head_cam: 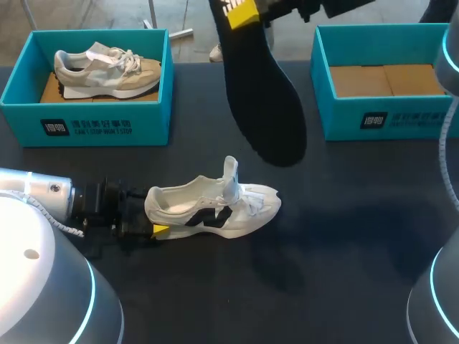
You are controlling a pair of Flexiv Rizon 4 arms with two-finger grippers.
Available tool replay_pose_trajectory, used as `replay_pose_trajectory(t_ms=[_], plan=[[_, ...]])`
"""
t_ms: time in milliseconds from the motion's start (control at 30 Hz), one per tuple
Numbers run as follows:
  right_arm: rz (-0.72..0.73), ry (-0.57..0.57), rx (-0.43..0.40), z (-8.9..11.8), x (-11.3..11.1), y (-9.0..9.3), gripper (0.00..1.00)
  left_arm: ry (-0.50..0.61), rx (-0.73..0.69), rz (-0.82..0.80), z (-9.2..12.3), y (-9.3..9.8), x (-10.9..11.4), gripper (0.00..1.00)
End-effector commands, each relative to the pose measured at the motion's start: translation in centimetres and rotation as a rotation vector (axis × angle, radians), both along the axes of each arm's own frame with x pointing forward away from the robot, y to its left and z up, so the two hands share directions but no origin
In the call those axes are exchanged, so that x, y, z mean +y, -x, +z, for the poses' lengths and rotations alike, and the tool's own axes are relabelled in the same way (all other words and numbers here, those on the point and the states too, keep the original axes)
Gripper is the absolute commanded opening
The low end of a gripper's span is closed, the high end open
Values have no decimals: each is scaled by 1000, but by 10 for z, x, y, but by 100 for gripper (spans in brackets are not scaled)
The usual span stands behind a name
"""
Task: Take the shoe out of the shoebox, open the shoe tongue, remove and reinsert the insole, then place the shoe into the shoebox
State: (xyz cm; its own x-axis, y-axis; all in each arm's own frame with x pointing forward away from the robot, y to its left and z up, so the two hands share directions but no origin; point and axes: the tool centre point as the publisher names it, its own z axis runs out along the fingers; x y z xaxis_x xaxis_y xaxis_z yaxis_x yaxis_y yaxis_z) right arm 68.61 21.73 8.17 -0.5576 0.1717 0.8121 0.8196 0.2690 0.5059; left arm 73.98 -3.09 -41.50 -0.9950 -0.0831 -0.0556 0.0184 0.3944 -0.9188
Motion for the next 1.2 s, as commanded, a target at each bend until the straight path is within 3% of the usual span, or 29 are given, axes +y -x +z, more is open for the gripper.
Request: replay_pose_trajectory(t_ms=[33, 600, 767, 1200], plan=[[-104, -45, -10, -3, -9, 23, 0, -1, -2, 0, -3, 1, 2, 0], [-137, -76, 52, -10, -7, 48, 0, -1, -2, 0, -3, 1, 2, 0], [-157, -82, 67, -8, -7, 63, 0, -1, -2, 0, -3, 1, 2, 0], [-194, -160, 68, -13, -3, 85, 0, -1, -2, 0, -3, 1, 2, 0]])
